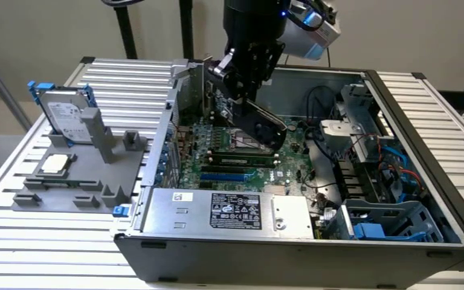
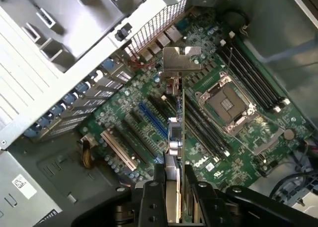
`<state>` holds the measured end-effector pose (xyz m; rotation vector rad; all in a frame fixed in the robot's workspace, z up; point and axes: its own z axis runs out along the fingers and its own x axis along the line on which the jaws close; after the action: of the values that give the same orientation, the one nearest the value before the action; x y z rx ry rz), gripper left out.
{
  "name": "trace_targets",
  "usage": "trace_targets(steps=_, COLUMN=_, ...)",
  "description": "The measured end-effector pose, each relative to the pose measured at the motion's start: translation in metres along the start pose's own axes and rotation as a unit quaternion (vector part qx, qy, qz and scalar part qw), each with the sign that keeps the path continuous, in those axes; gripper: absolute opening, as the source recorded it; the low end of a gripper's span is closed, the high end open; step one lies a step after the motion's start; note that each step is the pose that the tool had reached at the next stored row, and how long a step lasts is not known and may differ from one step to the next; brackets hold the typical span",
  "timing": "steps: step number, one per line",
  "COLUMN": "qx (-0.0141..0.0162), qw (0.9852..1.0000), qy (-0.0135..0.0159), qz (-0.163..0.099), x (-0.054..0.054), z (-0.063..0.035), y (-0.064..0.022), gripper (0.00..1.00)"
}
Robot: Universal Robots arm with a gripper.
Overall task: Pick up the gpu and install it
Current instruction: 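Insert the gpu into the slot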
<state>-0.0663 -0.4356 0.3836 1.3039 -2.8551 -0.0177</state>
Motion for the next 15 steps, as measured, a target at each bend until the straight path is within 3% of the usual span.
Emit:
trace_targets(steps=3, qx=0.0, qw=0.9996, qy=0.0002, qz=-0.027, x=0.0, z=0.002, y=0.0, gripper=0.0)
trace_targets(steps=7, qx=0.0, qw=0.998, qy=0.0006, qz=-0.063, x=0.0, z=0.0046, y=0.0, gripper=0.0)
trace_targets(steps=11, qx=-0.0001, qw=0.995, qy=0.0009, qz=-0.1, x=0.0, z=0.0073, y=-0.0001, gripper=0.0)
trace_targets(steps=15, qx=-0.0001, qw=0.9907, qy=0.0013, qz=-0.136, x=0.0, z=0.0115, y=-0.0001, gripper=0.0)
